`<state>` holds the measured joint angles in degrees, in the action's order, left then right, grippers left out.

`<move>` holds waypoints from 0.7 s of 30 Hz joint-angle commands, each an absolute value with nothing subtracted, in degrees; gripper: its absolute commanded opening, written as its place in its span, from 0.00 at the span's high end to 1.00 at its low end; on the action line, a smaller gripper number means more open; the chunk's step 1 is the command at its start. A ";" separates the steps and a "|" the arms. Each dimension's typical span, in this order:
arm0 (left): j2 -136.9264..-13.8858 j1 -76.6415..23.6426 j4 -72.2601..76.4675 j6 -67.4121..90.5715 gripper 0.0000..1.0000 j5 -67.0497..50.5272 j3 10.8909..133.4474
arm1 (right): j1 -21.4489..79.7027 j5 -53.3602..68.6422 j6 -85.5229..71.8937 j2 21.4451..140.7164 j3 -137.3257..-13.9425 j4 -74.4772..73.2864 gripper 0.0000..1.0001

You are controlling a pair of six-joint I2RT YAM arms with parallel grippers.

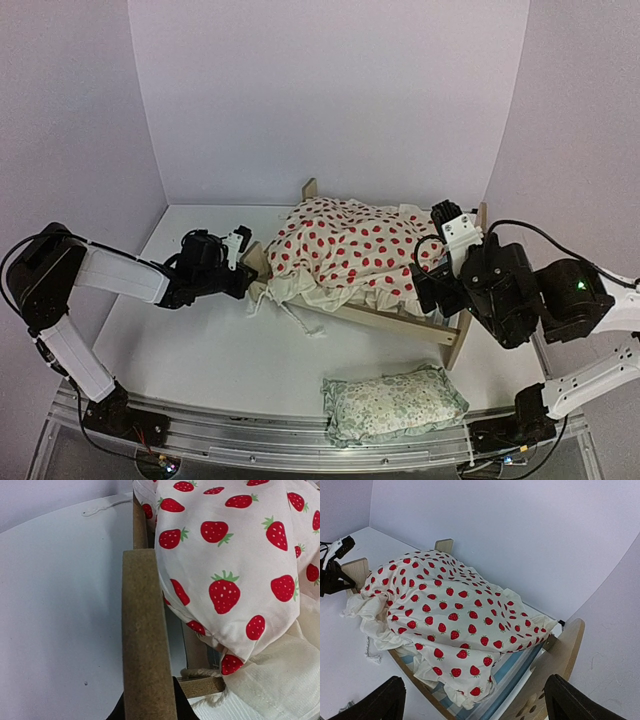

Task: Set up the pet bed
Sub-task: Move the bed frame to the center of the board.

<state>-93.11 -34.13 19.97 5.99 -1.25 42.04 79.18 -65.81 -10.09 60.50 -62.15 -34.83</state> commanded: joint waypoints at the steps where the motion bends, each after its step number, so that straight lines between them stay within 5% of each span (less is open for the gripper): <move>1: -90.83 -30.94 20.41 3.00 0.84 5.49 44.42 | 79.45 -66.86 -9.06 63.37 -65.48 -34.76 0.02; 6: -90.75 -25.55 19.94 1.56 0.81 6.33 45.18 | 79.46 -67.08 -8.58 66.29 -67.02 -34.80 0.02; 16: -81.03 -24.09 17.84 4.15 0.05 -0.03 40.73 | 79.45 -67.65 -7.60 68.18 -68.12 -34.78 0.02; 21: -74.39 -24.11 15.16 8.01 0.00 -1.07 38.48 | 79.37 -67.75 -7.73 69.05 -68.28 -34.67 0.02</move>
